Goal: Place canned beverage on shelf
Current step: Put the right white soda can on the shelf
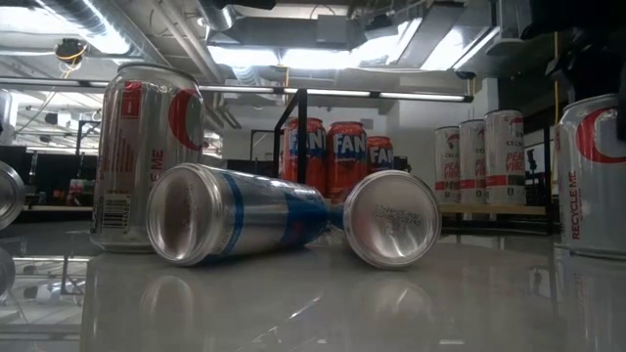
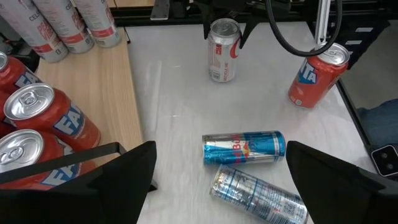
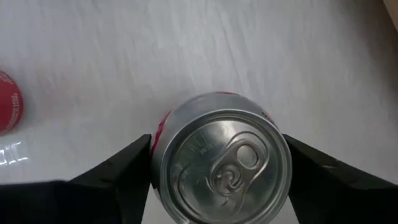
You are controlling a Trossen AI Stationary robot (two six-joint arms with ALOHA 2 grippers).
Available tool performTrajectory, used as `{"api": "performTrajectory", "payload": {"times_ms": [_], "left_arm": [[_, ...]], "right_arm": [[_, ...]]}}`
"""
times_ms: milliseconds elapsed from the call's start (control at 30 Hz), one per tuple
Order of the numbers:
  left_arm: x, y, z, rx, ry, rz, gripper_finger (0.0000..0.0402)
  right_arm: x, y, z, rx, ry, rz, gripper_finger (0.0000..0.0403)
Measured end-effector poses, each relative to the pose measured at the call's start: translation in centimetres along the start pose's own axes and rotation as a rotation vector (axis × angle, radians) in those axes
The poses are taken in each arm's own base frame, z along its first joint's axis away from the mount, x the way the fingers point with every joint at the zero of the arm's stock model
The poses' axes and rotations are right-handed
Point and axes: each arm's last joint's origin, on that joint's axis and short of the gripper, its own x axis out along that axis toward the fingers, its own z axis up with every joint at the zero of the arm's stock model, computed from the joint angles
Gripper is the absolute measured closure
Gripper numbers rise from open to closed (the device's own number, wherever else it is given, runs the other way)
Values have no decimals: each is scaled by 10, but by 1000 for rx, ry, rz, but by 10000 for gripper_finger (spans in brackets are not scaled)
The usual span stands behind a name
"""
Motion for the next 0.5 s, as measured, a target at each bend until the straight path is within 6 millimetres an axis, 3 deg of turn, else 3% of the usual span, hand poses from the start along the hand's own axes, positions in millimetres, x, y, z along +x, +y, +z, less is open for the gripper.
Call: {"api": "performTrajectory", "payload": {"times_ms": [267,500], "left_arm": [[0,0,0,0,0,0,52],[0,0,0,0,0,0,52]], "right_arm": [[1,-5,7,39,11,11,108],[-9,-16,34,67,-23,48,113]]}}
